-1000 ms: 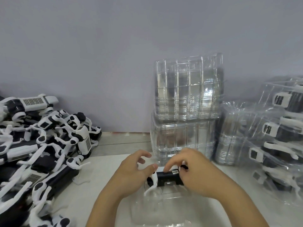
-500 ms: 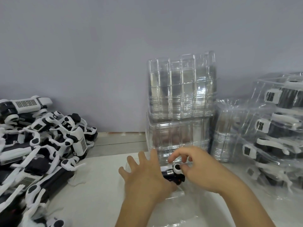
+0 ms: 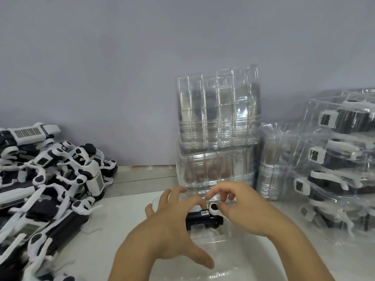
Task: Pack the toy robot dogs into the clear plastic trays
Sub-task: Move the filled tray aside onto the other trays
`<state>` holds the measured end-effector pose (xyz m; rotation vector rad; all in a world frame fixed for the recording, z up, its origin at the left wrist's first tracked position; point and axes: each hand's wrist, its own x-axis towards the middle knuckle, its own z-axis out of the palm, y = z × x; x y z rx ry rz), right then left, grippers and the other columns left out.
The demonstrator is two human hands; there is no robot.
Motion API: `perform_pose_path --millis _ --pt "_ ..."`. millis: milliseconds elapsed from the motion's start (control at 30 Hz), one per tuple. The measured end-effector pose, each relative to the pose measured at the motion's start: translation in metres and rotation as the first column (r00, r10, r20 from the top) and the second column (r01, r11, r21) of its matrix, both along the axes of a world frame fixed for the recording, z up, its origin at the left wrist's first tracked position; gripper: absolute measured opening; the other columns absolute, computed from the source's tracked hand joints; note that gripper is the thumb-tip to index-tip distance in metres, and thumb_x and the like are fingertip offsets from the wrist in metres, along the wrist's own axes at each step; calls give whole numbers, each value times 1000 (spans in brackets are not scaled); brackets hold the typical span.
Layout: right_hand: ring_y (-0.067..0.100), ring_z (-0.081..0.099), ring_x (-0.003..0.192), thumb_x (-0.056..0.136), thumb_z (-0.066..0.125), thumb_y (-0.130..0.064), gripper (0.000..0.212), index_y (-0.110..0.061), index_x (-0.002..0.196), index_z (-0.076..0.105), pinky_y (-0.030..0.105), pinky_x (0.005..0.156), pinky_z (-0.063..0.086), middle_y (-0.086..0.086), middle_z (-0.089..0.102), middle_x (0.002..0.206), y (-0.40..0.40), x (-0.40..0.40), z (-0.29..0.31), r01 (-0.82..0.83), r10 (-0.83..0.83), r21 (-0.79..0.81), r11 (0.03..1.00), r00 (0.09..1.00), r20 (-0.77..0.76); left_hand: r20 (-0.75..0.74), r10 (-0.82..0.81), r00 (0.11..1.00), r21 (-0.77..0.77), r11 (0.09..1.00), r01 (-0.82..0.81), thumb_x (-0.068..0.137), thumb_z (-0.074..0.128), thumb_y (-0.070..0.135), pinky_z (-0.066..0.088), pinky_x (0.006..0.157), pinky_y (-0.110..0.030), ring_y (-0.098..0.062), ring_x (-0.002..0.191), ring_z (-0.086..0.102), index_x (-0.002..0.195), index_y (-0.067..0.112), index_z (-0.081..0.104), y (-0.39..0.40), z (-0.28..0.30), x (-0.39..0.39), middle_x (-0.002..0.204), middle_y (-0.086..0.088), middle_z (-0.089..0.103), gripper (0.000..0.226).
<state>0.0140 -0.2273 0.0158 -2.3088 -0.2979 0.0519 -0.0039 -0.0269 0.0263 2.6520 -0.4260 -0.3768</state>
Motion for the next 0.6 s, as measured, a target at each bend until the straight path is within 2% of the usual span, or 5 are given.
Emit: perform_pose_path --millis 133,267,333,467,600 --pt "-6 55 93 95 60 -17 32 -48 98 68 12 70 44 -13 60 98 -1 -2 4 8 -14 95 995 998 59 51 -5 999 19 1000 4 55 87 60 4 120 -52 -12 144 5 126 63 35 1 -2 0 146 25 7 88" --pt "-6 57 94 94 61 -12 35 -46 98 69 15 77 45 -20 64 93 -10 -4 18 64 -109 217 974 973 202 79 -29 996 -45 998 33 52 86 62 21 115 -41 -6 123 17 121 67 40 12 6 -1 135 29 15 82" --pt "-3 61 83 94 61 -7 38 -44 95 72 14 67 48 -20 66 90 -18 -6 26 78 -168 332 940 953 254 71 -29 997 -123 992 38 45 83 69 33 110 -34 -8 124 32 116 74 42 21 16 -4 135 35 18 82" --pt "8 64 77 92 61 -3 40 -40 90 74 12 66 50 -10 71 84 -27 -9 37 103 -340 568 816 881 328 207 10 978 -354 933 66 40 82 70 32 96 -6 16 127 40 119 71 51 44 35 -10 136 44 30 84" --pt "7 65 79 92 61 0 43 -41 93 75 19 73 49 -9 71 83 -21 -8 38 93 -374 650 754 874 310 390 228 892 -577 815 44 42 89 63 32 106 -24 11 132 41 116 61 62 49 44 -11 142 29 41 78"
